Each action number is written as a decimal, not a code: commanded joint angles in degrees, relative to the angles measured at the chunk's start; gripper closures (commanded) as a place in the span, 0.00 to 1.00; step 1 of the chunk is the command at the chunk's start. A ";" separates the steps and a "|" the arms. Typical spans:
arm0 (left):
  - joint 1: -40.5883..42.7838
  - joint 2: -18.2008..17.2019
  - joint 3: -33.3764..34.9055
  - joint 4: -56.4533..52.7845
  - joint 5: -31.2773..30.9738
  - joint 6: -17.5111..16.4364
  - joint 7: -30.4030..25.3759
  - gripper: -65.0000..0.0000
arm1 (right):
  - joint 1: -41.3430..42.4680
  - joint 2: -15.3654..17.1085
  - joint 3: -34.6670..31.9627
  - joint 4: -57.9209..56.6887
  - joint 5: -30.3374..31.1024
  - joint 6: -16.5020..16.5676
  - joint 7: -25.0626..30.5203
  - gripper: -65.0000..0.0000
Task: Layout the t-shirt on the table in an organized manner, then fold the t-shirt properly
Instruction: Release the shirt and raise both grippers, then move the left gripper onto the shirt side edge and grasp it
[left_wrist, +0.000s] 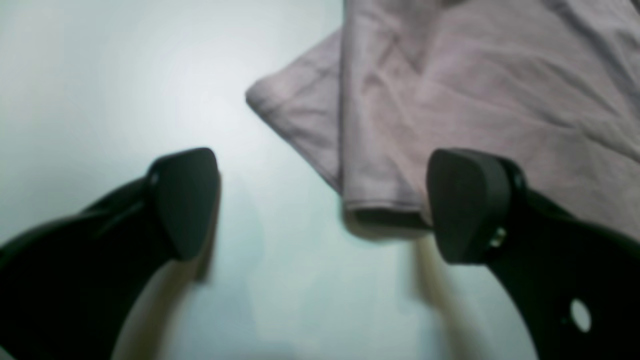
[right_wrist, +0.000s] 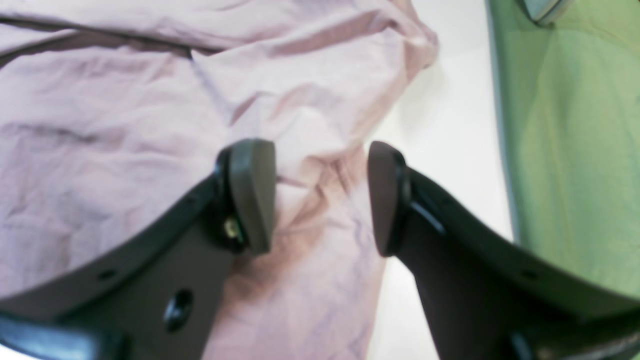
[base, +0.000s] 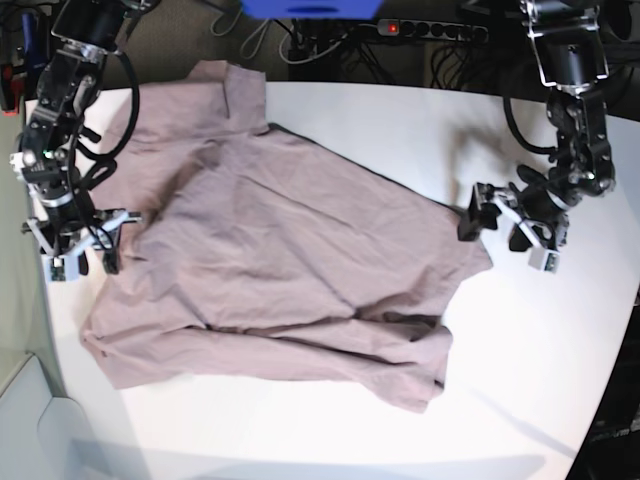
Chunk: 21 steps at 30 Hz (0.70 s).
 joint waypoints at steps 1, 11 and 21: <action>-1.44 -0.82 -0.50 1.06 -1.36 -0.34 -1.87 0.00 | 0.66 0.58 0.19 1.01 0.84 -0.04 1.49 0.54; -6.71 2.17 -2.69 -7.46 -0.83 -0.34 -1.87 0.00 | -0.31 0.58 0.28 1.09 0.84 -0.04 1.49 0.54; -11.11 2.96 5.75 -12.48 6.82 -0.34 -2.22 0.00 | -0.92 0.49 1.95 1.18 0.93 -0.04 1.49 0.54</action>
